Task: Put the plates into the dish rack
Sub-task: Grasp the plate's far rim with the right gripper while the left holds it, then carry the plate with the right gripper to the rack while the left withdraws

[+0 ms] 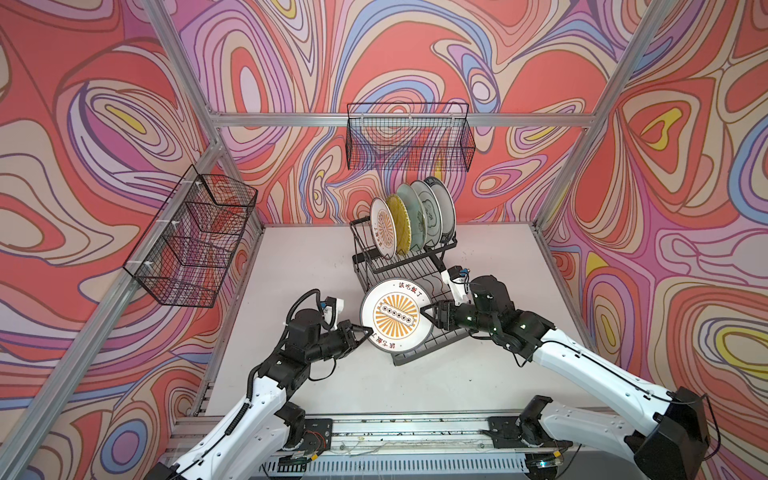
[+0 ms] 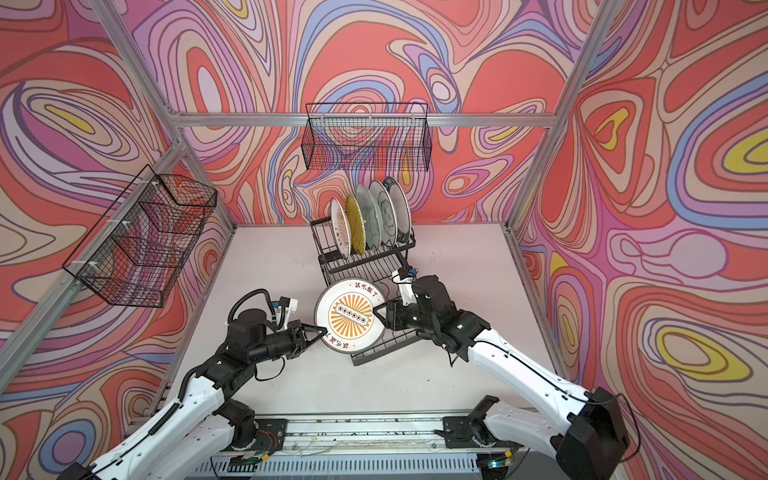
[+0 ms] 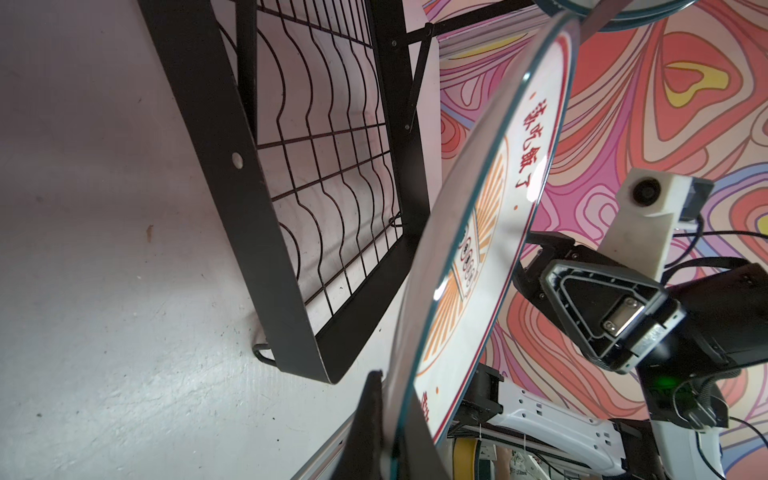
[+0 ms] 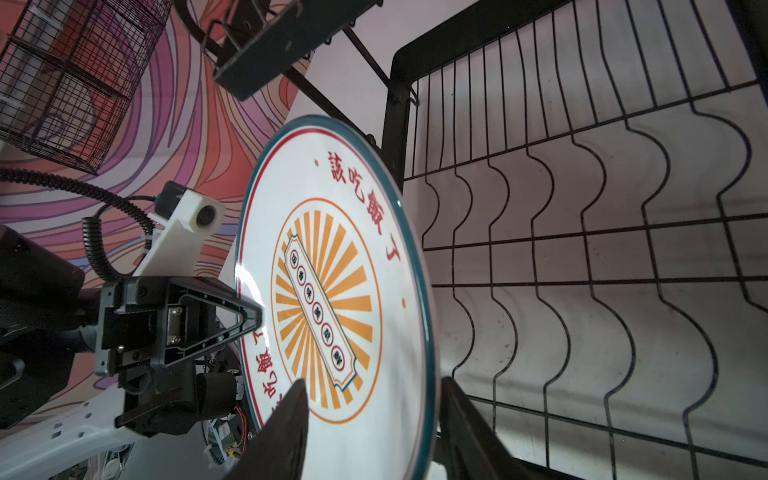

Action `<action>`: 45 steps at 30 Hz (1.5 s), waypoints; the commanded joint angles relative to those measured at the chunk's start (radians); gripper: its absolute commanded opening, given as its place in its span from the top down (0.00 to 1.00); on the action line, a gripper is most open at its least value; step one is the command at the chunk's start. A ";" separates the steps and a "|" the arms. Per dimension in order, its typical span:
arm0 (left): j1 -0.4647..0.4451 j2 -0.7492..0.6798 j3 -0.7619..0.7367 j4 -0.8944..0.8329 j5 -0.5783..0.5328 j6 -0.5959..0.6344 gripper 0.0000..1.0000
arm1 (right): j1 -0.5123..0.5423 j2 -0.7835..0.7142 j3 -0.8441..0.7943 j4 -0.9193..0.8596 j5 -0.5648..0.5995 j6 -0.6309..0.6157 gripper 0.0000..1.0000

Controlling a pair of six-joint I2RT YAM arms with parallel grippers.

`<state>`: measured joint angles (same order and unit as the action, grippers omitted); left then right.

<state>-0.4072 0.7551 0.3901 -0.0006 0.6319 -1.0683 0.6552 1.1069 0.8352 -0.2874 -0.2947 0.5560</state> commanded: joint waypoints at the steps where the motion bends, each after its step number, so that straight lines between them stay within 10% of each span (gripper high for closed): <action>1: -0.010 -0.002 0.003 0.102 0.023 -0.004 1.00 | -0.006 0.012 -0.016 0.045 -0.047 0.016 0.55; 12: -0.025 0.063 -0.002 0.178 0.031 0.001 1.00 | -0.022 0.036 -0.008 0.133 -0.135 0.047 0.84; 29: -0.038 0.042 0.004 0.164 0.019 0.025 1.00 | -0.046 0.030 0.014 0.079 -0.154 0.025 1.00; 33: -0.042 0.035 0.026 0.129 0.009 0.050 0.74 | -0.049 0.006 0.038 0.001 -0.114 -0.009 1.00; 45: -0.041 -0.062 0.353 -0.549 -0.246 0.370 0.57 | -0.049 -0.048 0.230 -0.269 -0.019 -0.223 1.00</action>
<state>-0.4461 0.7204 0.6968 -0.3328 0.4931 -0.8021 0.6037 1.0737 1.0061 -0.5102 -0.3180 0.4236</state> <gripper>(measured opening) 0.426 0.063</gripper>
